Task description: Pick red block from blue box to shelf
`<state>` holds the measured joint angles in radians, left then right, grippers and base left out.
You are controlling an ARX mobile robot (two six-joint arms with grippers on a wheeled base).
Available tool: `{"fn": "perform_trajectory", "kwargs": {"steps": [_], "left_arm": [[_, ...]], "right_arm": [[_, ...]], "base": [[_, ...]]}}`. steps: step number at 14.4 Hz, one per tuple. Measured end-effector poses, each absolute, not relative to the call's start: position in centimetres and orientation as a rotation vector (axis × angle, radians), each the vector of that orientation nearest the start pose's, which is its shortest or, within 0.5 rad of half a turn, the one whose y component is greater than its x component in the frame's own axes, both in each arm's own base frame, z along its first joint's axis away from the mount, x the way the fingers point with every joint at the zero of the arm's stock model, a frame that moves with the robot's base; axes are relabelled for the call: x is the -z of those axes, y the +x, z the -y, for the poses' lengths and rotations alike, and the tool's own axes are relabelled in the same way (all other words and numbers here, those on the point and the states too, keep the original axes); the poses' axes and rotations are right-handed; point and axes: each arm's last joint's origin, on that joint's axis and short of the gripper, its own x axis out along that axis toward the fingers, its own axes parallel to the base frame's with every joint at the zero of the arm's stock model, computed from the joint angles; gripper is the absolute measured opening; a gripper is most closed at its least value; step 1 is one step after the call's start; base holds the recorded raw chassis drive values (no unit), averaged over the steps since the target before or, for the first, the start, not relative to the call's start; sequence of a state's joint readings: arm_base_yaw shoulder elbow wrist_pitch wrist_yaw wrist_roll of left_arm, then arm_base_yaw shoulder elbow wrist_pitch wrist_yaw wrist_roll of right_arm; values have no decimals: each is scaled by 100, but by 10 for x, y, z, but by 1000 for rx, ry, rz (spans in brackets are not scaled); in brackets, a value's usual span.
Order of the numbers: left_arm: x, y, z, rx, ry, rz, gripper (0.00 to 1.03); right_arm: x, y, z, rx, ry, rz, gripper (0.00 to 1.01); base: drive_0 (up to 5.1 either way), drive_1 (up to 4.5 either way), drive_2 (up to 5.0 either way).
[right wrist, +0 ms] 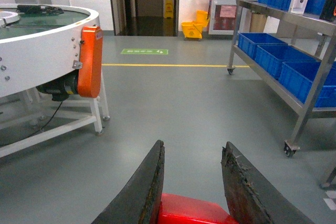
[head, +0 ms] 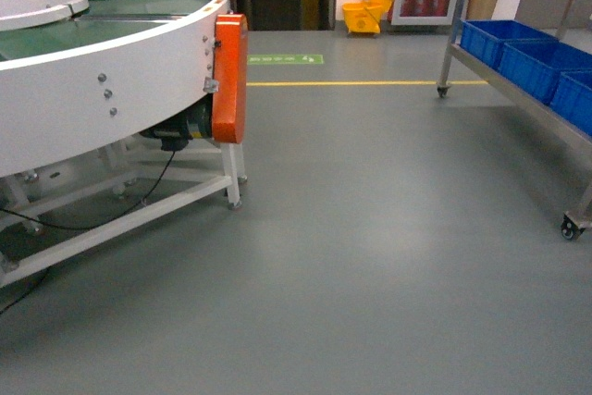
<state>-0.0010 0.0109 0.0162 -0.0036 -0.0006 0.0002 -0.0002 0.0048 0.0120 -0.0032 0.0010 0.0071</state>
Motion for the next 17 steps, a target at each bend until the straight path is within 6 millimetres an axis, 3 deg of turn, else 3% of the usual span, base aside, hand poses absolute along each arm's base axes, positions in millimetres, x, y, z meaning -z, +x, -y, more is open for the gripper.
{"fn": "perform_trajectory", "kwargs": {"steps": [17], "left_arm": [[-168,97,0,0,0,1,98]], "right_arm": [[-167,97,0,0,7,6,28]], "base": [[-160,-160,-160]]}}
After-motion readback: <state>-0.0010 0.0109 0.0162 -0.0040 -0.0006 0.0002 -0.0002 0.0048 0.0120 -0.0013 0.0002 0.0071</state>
